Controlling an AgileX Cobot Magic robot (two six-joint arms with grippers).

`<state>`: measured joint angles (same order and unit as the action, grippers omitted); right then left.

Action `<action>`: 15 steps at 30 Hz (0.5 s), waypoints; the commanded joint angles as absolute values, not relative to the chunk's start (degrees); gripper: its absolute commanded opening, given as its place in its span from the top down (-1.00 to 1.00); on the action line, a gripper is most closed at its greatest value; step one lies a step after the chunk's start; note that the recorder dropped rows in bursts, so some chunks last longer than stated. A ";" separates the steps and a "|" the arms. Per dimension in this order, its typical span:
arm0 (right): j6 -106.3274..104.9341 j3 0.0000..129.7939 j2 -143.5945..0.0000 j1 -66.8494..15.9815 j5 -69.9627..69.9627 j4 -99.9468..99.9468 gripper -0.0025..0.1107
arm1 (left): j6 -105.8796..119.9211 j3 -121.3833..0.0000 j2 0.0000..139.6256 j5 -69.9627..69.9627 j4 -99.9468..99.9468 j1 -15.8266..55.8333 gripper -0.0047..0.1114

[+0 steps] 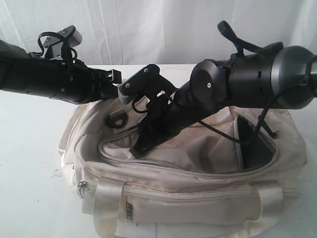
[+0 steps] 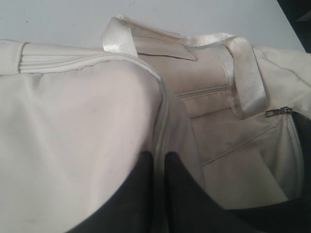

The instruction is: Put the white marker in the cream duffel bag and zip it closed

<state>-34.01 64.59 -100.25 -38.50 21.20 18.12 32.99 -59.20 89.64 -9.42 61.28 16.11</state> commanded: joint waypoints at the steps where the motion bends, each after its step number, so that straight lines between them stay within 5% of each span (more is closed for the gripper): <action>1: -34.67 64.57 -99.96 -38.27 21.44 18.40 0.96 | 33.24 -58.90 89.34 -9.90 61.63 16.12 0.92; 15: -34.67 64.57 -93.42 -38.27 28.94 21.24 0.96 | 33.44 -58.90 89.34 -9.90 61.63 16.12 0.92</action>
<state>-34.05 64.59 -94.66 -38.35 27.06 18.69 33.15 -59.20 89.64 -9.53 61.28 16.11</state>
